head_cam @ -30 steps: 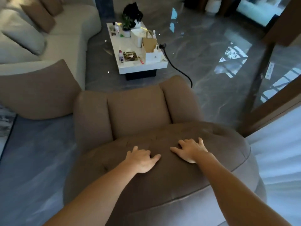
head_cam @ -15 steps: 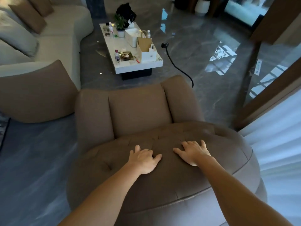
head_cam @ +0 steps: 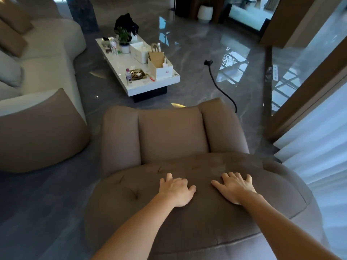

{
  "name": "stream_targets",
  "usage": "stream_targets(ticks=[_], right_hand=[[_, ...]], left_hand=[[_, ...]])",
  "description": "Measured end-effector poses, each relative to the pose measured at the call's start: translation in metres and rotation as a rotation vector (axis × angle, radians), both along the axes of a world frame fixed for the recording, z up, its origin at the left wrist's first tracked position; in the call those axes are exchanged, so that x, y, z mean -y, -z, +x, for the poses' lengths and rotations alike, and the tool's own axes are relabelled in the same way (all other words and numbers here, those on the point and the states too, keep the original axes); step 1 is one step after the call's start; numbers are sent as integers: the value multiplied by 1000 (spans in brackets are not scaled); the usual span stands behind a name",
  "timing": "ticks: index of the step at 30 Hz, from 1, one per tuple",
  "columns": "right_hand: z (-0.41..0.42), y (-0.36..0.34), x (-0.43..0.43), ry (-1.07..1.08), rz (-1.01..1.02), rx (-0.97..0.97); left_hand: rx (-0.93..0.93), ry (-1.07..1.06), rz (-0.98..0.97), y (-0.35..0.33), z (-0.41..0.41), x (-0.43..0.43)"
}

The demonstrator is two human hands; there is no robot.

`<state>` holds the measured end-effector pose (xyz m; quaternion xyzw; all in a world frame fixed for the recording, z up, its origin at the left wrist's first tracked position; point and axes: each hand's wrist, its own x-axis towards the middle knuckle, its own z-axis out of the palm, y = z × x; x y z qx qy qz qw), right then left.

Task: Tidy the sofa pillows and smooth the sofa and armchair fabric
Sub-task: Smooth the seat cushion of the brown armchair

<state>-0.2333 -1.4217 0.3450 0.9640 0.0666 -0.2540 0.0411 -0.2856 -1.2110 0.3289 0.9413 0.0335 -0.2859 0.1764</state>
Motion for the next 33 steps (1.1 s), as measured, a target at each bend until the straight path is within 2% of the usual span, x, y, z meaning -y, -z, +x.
stream_targets(ticks=[9, 22, 33], right_hand=[[12, -13, -104, 135, 9, -37], [-29, -15, -250, 516, 31, -29], [4, -11, -360, 708, 46, -18]], left_hand=[[-28, 85, 24, -8, 51, -106], [-50, 489, 77, -17, 80, -241], [-20, 633, 113, -17, 156, -330]])
